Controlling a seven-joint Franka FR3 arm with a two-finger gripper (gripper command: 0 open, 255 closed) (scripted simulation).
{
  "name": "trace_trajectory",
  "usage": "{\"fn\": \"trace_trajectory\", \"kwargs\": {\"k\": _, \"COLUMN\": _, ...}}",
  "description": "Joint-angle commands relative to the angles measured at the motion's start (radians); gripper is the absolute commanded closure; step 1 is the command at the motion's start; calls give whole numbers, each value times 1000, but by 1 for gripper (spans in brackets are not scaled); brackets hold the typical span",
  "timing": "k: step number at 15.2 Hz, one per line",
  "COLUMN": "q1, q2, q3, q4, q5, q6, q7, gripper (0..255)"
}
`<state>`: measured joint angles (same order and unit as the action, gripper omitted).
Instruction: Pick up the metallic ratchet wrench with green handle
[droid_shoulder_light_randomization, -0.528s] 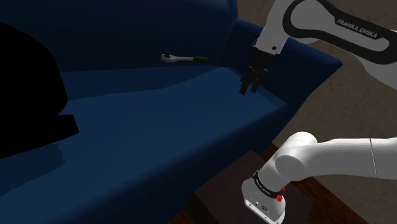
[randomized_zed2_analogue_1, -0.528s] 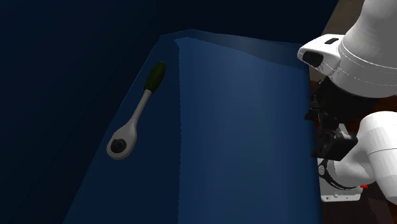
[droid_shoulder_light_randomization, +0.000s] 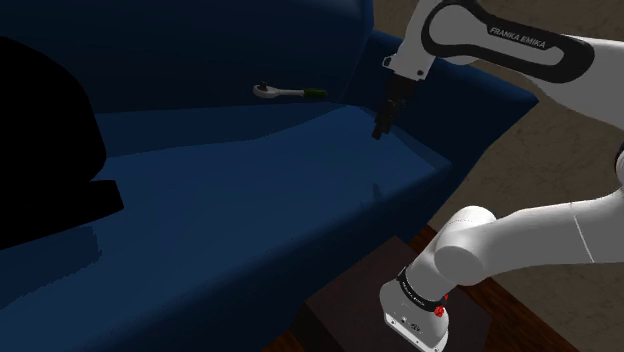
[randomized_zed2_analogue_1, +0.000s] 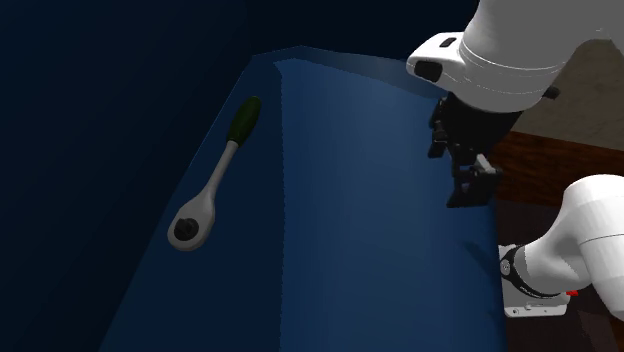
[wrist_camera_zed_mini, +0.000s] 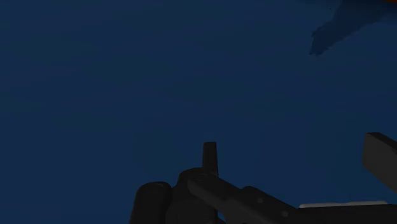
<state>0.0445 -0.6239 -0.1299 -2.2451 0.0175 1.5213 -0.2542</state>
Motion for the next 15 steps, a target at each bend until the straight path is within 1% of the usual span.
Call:
{"fn": "trace_trajectory", "kwargs": {"k": 1, "q1": 18, "q2": 63, "q3": -39, "q4": 44, "q5": -26, "q6": 29, "q7": -114, "gripper": 0}}
{"fn": "trace_trajectory", "kwargs": {"k": 5, "q1": 54, "q2": 194, "q3": -103, "q4": 141, "q5": -50, "q6": 85, "q7": -321, "gripper": 0}}
{"fn": "trace_trajectory", "kwargs": {"k": 8, "q1": 80, "q2": 299, "q3": -144, "q4": 228, "q5": -50, "q6": 119, "q7": -474, "gripper": 0}}
{"fn": "trace_trajectory", "kwargs": {"k": 11, "q1": 102, "q2": 408, "q3": -175, "q4": 327, "q5": -34, "q6": 144, "q7": -625, "gripper": 0}}
{"fn": "trace_trajectory", "kwargs": {"k": 15, "q1": 118, "q2": 557, "q3": -200, "q4": 478, "q5": 5, "q6": 160, "q7": -820, "gripper": 0}}
